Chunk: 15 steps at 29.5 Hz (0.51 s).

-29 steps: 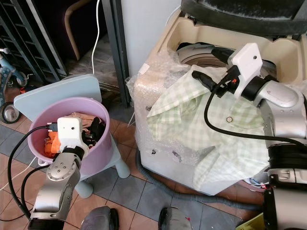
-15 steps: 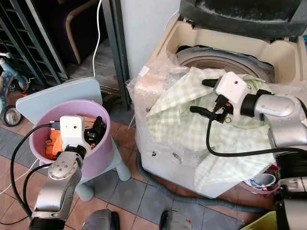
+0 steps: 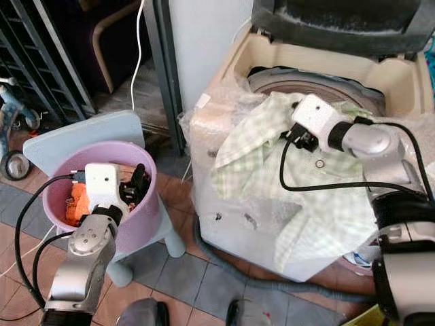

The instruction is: Clothes washing

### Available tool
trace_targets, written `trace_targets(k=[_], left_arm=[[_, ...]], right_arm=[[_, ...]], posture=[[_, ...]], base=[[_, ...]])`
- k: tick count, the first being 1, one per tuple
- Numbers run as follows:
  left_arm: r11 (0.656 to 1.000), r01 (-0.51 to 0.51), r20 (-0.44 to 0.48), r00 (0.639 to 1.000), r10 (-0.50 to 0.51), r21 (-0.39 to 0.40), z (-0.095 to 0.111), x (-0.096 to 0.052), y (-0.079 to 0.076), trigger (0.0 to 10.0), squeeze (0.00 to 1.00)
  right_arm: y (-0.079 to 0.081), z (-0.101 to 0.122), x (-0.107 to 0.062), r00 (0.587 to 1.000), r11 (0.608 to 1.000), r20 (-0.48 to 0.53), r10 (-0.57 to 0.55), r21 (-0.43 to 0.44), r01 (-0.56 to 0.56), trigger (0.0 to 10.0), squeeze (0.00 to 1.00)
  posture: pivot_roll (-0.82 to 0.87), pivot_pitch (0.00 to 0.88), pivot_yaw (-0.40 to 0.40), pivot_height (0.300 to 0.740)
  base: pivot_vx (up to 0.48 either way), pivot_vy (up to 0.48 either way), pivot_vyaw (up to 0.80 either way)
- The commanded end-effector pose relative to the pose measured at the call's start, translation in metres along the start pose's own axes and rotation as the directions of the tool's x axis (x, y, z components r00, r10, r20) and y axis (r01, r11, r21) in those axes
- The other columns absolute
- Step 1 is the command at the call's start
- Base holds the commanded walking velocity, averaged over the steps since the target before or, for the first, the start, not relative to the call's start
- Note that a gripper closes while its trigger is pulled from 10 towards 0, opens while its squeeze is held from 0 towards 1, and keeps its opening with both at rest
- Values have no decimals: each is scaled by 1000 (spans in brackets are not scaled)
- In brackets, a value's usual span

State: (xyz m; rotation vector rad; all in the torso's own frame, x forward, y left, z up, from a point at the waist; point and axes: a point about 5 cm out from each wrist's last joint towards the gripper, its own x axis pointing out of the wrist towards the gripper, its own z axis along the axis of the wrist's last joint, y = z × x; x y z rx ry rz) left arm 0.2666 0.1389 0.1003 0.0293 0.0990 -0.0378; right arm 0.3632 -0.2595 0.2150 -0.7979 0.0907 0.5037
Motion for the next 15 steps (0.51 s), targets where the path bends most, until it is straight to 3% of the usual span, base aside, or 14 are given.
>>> trace_targets(k=[1, 5, 11, 12, 15], left_arm=[[1000, -5, -2, 1000, 5, 8, 0, 1, 1, 10000, 0], [1000, -10, -2, 1000, 10, 10, 0, 1, 2, 10000, 0], [1000, -16, 2, 1000, 16, 7, 1, 3, 2, 10000, 0], [1000, -17, 3, 1000, 17, 7, 1, 3, 2, 10000, 0], [1000, -19, 5, 1000, 19, 6, 1, 4, 2, 10000, 0]], right_arm=[[-13, -4, -2, 996, 994, -25, -83, 64, 85, 0, 0], [-22, -7, 0, 987, 975, -54, -151, 159, 157, 0, 0], [-32, 1, 12, 974, 908, -66, -215, 354, 224, 0, 0], [-37, 10, 16, 965, 866, -52, -257, 430, 254, 0, 0], [-56, 37, 23, 914, 767, -7, -406, 541, 345, 0, 0]], posture=[[-22, 60, 6, 740], [-19, 57, 2, 740], [-17, 50, -2, 740], [-16, 49, -4, 740], [-14, 46, -6, 740]], base=[[0, 0, 0], [0, 0, 0], [0, 0, 0], [0, 0, 0], [0, 0, 0]])
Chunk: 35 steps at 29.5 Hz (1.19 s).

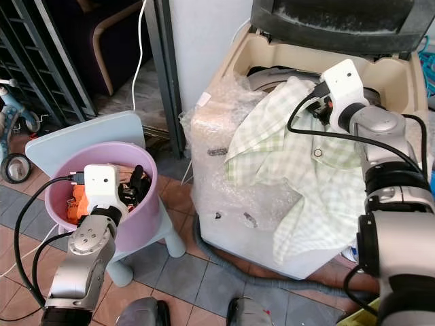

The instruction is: Clothes washing

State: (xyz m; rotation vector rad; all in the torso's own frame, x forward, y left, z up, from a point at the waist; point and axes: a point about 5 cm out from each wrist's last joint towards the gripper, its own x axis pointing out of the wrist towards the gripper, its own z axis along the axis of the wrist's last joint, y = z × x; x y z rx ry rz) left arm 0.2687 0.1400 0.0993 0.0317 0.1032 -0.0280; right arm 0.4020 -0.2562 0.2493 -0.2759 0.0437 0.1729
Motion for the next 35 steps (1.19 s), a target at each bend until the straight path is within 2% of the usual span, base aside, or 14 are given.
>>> trace_targets(k=[1, 5, 8, 9, 10, 11, 12, 13, 15, 20, 26, 28, 30, 35], left_arm=[[1000, -10, 11, 1000, 10, 4, 2, 2, 0, 10000, 0], [1000, -17, 13, 1000, 17, 4, 2, 2, 1, 10000, 0], [1000, -21, 14, 1000, 21, 3, 2, 2, 1, 10000, 0], [1000, -22, 13, 1000, 22, 3, 2, 1, 0, 10000, 0], [1000, -22, 13, 1000, 22, 3, 2, 1, 0, 10000, 0], [1000, -23, 14, 1000, 23, 4, 2, 1, 0, 10000, 0], [1000, -24, 14, 1000, 24, 3, 2, 1, -1, 10000, 0], [1000, -24, 12, 1000, 24, 2, 1, 0, -1, 10000, 0], [1000, -24, 11, 1000, 24, 2, 0, 0, -2, 10000, 0], [1000, -12, -2, 1000, 12, 5, -2, -1, -2, 10000, 0], [1000, 17, 4, 1000, -17, 11, 1, 6, -7, 10000, 0], [1000, 17, 5, 1000, -17, 12, 1, 7, -6, 10000, 0], [1000, 16, 3, 1000, -16, 10, 0, 6, -6, 10000, 0], [1000, 23, 3, 1000, -23, 4, -1, 4, -9, 10000, 0]], right_arm=[[-9, 36, 3, 985, 991, 135, -106, 94, 94, 0, 0], [-12, 94, 2, 911, 972, 366, -190, 202, 122, 0, 0], [-5, 122, 1, 879, 990, 458, -131, 108, 91, 39, 0], [-2, 121, 3, 898, 996, 432, -85, 35, 77, 8549, 0], [1, 120, 4, 911, 997, 409, -59, -11, 70, 8549, 0], [8, 106, 9, 955, 985, 297, 29, -173, 23, 10000, 0], [11, 93, 10, 976, 959, 210, 66, -285, -3, 10000, 192], [5, 74, 7, 986, 931, 146, 81, -365, -23, 10000, 1000], [1, 70, 5, 985, 936, 152, 77, -351, -19, 10000, 1000], [-23, 42, -12, 995, 851, -32, 96, -516, -99, 10000, 1000], [-54, 26, -39, 985, 884, -102, 137, -436, -168, 10000, 1000], [-56, 22, -50, 963, 877, -128, 237, -399, -269, 10000, 1000], [-56, 5, -66, 906, 815, -210, 367, -397, -422, 10000, 1000], [-50, -26, -86, 821, 777, -294, 489, -282, -564, 10000, 1000]], posture=[[-14, 46, -6, 740], [-6, 42, -13, 740], [-5, 43, -17, 740], [-5, 44, -19, 740], [-5, 44, -20, 740], [-5, 44, -21, 740], [-8, 46, -21, 740], [-13, 49, -21, 740], [-14, 51, -20, 740], [-31, 56, -7, 740], [-51, 56, 9, 740], [-55, 54, 9, 740], [-60, 55, 10, 740], [-58, 57, 7, 740]], base=[[0, 0, 0], [0, 0, 0], [0, 0, 0], [0, 0, 0], [0, 0, 0], [0, 0, 0], [0, 0, 0], [0, 0, 0], [0, 0, 0], [0, 0, 0], [0, 0, 0], [0, 0, 0], [0, 0, 0], [0, 0, 0]])
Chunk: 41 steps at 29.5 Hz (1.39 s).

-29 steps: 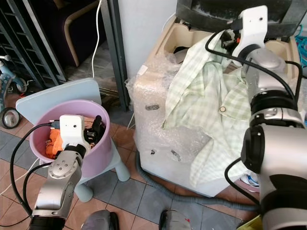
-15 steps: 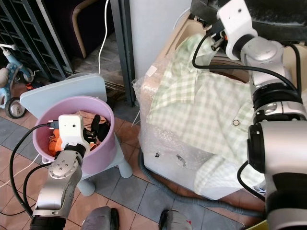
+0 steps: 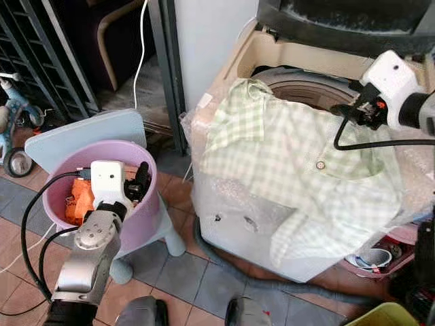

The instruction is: Clothes washing

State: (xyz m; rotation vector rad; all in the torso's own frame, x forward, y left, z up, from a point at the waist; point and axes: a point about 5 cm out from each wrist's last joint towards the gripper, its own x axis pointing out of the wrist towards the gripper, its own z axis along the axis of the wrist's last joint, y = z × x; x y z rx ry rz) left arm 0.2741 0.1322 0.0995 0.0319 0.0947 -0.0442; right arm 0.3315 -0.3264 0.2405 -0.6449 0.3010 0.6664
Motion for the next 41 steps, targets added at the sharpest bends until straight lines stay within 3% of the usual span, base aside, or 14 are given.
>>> trace_targets(k=[1, 4, 8, 9, 10, 11, 12, 13, 14, 15, 22, 30, 41], left_arm=[[1000, 8, -5, 1000, -8, 2, -2, -2, -2, 10000, 0], [1000, 5, -2, 1000, -5, 0, -1, -2, 0, 10000, 0], [1000, 4, -4, 1000, -4, 2, -2, -2, 2, 10000, 0], [1000, 5, -4, 1000, -5, 2, -3, -2, 1, 10000, 0], [1000, 5, -4, 1000, -5, 2, -3, -2, 1, 10000, 0], [1000, 7, -3, 1000, -7, 1, -2, -2, 0, 10000, 0], [1000, 7, -3, 1000, -7, 0, -2, -2, -1, 10000, 0], [1000, 9, -3, 1000, -9, 0, -2, -2, -1, 10000, 0], [1000, 9, -3, 1000, -9, 0, -2, -2, -1, 10000, 0], [1000, 11, -3, 1000, -11, -1, -2, -3, -2, 10000, 0], [1000, -1, -7, 1000, 1, 4, -3, -4, 3, 10000, 0], [1000, -5, -9, 1000, 5, 3, -3, -5, 2, 10000, 0], [1000, -7, -9, 1000, 7, 2, -3, -5, 2, 10000, 0]], right_arm=[[8, -2, -6, 997, 997, -1, 75, -19, -75, 10000, 1000], [24, -15, -8, 984, 984, -36, 177, -1, -177, 10000, 1000], [32, -23, -12, 976, 980, -92, 198, -19, -201, 10000, 1000], [36, -28, -10, 977, 982, -113, 183, -29, -187, 10000, 816], [36, -28, -10, 977, 982, -113, 183, -29, -187, 10000, 816], [39, -31, -7, 977, 983, -126, 169, -44, -176, 10000, 702], [41, -33, -5, 978, 984, -129, 165, -48, -172, 8706, 651], [42, -33, -3, 979, 985, -129, 157, -57, -166, 2392, 376], [44, -34, -1, 981, 985, -127, 148, -69, -158, 2392, 133], [47, -33, 4, 983, 985, -120, 137, -91, -148, 0, 0], [46, -26, 15, 996, 990, -77, 49, -128, -59, 0, 0], [30, -15, 19, 994, 983, -49, -95, -162, 86, 0, 0], [6, -15, 19, 946, 946, -94, -310, -133, 297, 0, 0]], posture=[[-58, 57, 7, 740], [-58, 58, 7, 740], [-63, 59, 7, 740], [-63, 59, 8, 740], [-63, 59, 8, 740], [-63, 60, 7, 740], [-61, 61, 7, 740], [-61, 61, 7, 740], [-60, 62, 7, 740], [-57, 62, 6, 740], [-46, 66, 0, 740], [-47, 69, -1, 740], [-47, 74, -8, 740]], base=[[0, 0, 0], [0, 0, 0], [0, 0, 0], [0, 0, 0], [0, 0, 0], [0, 0, 0], [0, 0, 0], [0, 0, 0], [0, 0, 0], [0, 0, 0], [0, 0, 0], [0, 0, 0], [0, 0, 0]])
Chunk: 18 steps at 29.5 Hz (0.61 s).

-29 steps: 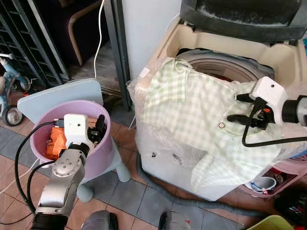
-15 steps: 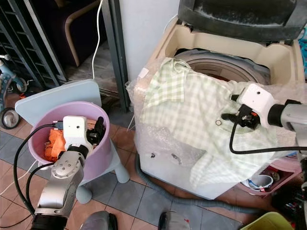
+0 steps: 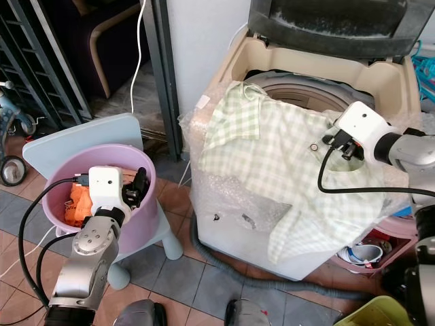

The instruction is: Clothes washing

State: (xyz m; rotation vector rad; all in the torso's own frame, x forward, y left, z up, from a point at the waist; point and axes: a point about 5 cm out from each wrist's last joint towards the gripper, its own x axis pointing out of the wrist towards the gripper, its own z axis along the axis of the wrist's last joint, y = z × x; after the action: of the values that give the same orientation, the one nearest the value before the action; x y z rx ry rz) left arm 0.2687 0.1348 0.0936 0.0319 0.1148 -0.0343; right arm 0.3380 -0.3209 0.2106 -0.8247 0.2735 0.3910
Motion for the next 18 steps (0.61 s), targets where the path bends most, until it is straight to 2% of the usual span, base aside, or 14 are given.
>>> trace_targets(k=[1, 11, 13, 18], left_arm=[[1000, 3, 11, 1000, -3, 3, 3, 0, -1, 10000, 0], [1000, -2, 16, 1000, 2, 2, 4, 1, 0, 10000, 0], [1000, -3, 16, 1000, 3, 3, 4, 1, 0, 10000, 0], [1000, -3, 16, 1000, 3, 0, 4, -1, -1, 10000, 0]], right_arm=[[-8, 3, 0, 999, 999, -8, -46, 9, 46, 0, 0], [-5, 0, 9, 999, 994, -31, -25, 106, 28, 0, 0], [-2, 3, 15, 1000, 984, -11, -18, 179, 20, 0, 0], [-2, 16, 27, 999, 966, 23, -44, 257, 37, 0, 0]], posture=[[-46, 69, -10, 740], [-44, 61, -16, 740], [-44, 61, -16, 740], [-38, 73, -20, 740]], base=[[0, 0, 0], [0, 0, 0], [0, 0, 0], [0, 0, 0]])
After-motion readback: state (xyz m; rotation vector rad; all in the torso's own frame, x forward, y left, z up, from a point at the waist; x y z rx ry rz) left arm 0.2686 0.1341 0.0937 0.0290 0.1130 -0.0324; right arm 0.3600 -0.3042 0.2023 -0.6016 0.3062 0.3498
